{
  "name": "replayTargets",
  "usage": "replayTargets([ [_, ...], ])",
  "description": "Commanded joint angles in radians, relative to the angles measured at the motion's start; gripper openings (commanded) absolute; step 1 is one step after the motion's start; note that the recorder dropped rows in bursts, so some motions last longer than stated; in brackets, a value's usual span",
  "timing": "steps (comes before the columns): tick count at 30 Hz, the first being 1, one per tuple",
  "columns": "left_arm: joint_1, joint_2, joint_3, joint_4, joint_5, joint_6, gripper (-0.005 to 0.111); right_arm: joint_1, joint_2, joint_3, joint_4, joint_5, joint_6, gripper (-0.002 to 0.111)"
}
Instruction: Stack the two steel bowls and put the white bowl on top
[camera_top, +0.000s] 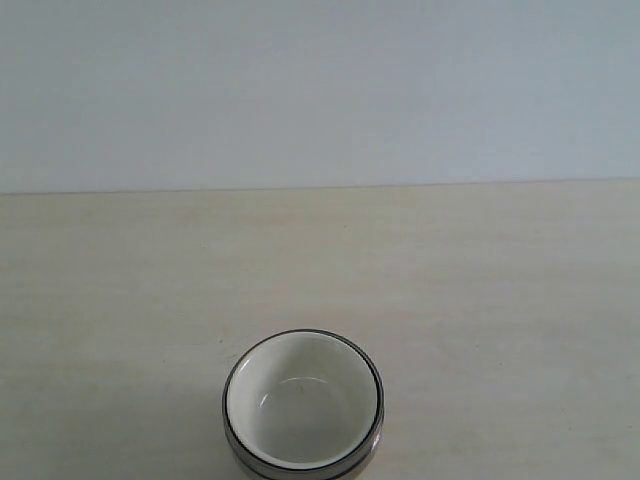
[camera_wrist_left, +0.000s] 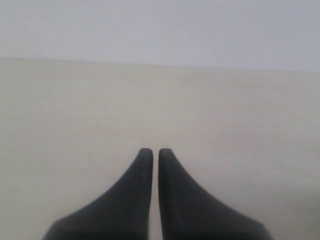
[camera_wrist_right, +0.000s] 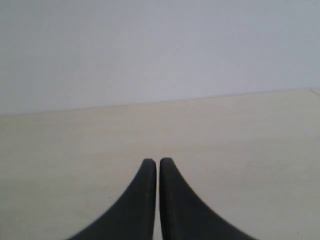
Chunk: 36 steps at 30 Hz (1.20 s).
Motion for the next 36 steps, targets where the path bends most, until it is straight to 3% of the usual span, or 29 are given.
replayTargets([
  [1, -0.005, -0.003, 0.003, 0.0, -0.007, -0.005, 0.004, 0.001, -0.004, 0.0, -0.009, 0.159, -0.134, 0.0],
  [10, -0.005, -0.003, 0.003, 0.0, -0.007, -0.005, 0.004, 0.001, -0.004, 0.0, -0.009, 0.17, -0.05, 0.0],
  [36, -0.005, -0.003, 0.003, 0.0, -0.007, -0.005, 0.004, 0.001, -0.004, 0.0, -0.009, 0.168, -0.045, 0.0],
])
